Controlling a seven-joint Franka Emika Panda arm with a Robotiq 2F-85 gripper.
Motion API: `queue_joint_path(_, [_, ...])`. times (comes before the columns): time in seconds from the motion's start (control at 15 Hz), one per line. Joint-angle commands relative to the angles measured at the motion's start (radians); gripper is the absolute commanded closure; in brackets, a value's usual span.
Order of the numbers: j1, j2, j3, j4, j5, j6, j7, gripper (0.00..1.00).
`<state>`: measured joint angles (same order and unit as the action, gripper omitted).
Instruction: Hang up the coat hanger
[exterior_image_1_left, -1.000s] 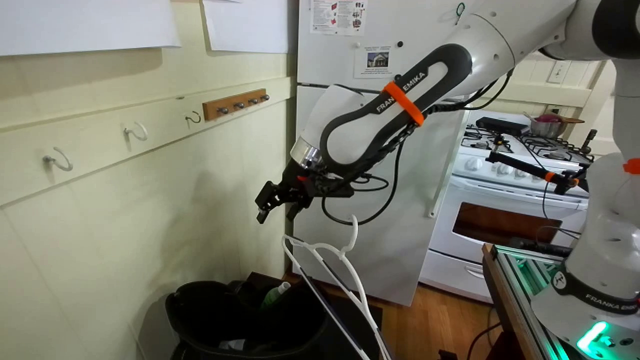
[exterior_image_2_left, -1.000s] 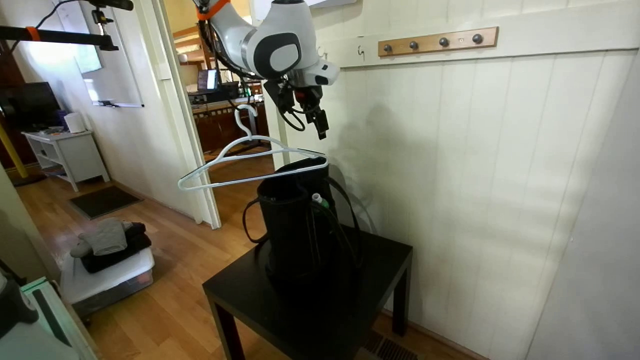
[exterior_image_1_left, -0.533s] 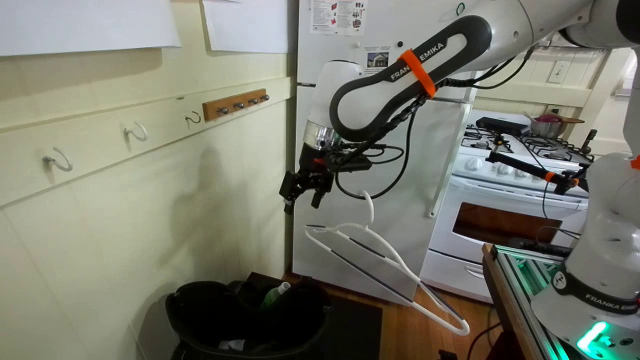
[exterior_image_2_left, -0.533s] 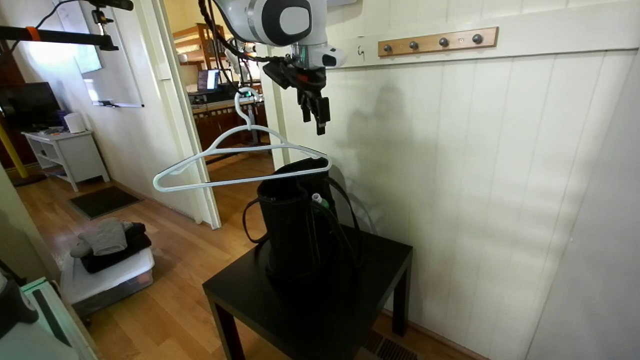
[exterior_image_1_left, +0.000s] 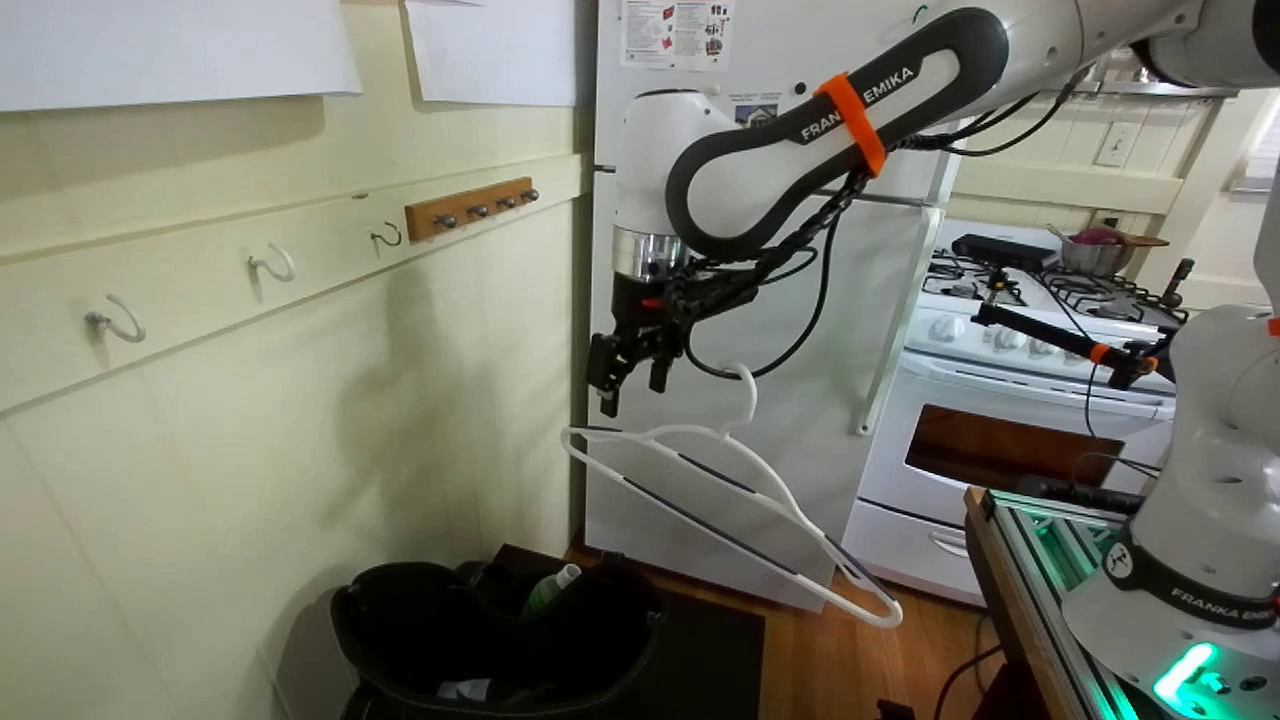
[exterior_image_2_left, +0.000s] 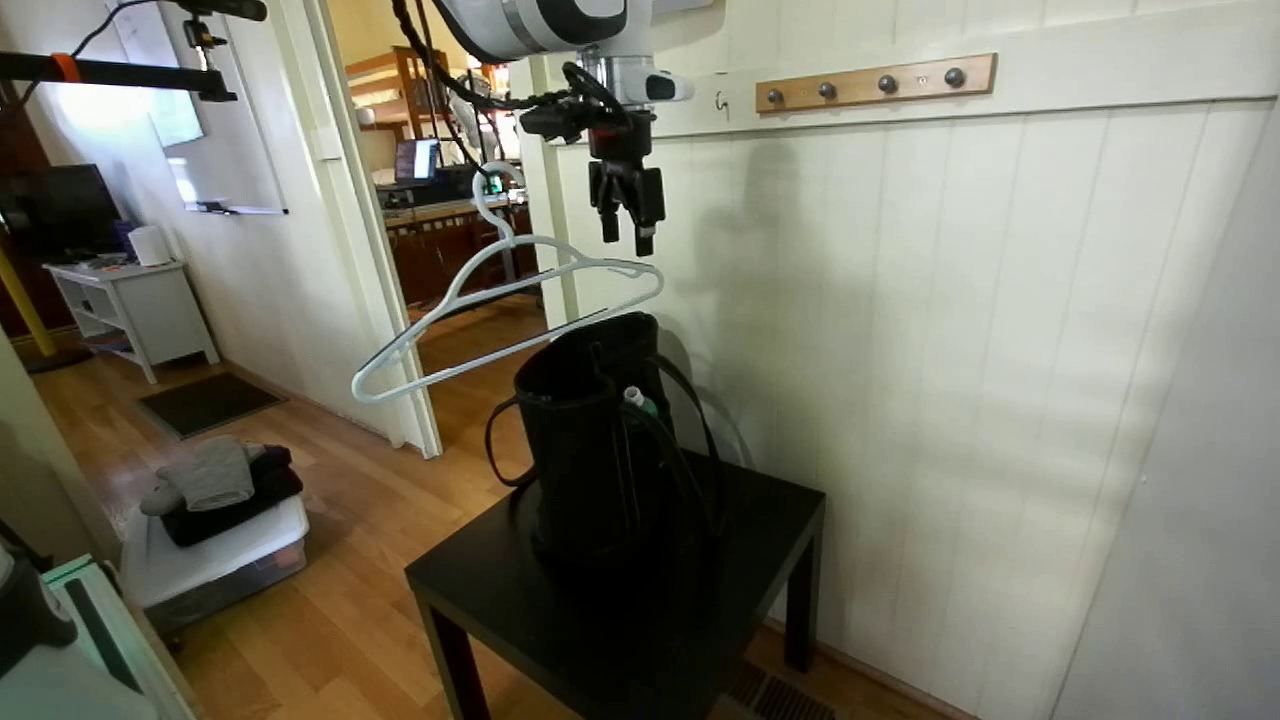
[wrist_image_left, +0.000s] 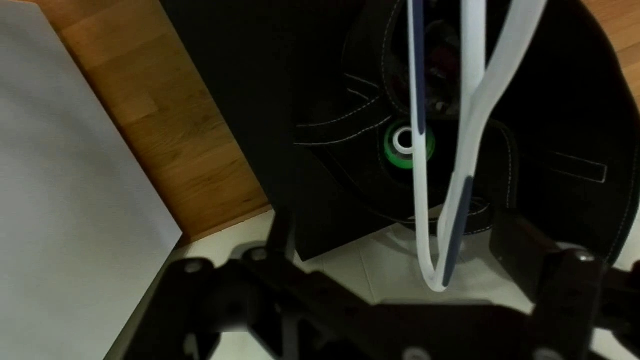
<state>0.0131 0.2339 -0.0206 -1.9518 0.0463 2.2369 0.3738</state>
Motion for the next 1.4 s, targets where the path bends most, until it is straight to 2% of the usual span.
queue_joint_path(0.0, [0.024, -0.025, -0.012, 0.016, -0.064, -0.080, 0.035, 0.00])
queue_joint_path(0.47, [0.038, -0.065, -0.005, 0.018, -0.137, -0.145, 0.061, 0.00])
queue_joint_path(1.33, [0.049, -0.138, 0.012, 0.026, -0.203, -0.221, 0.085, 0.00])
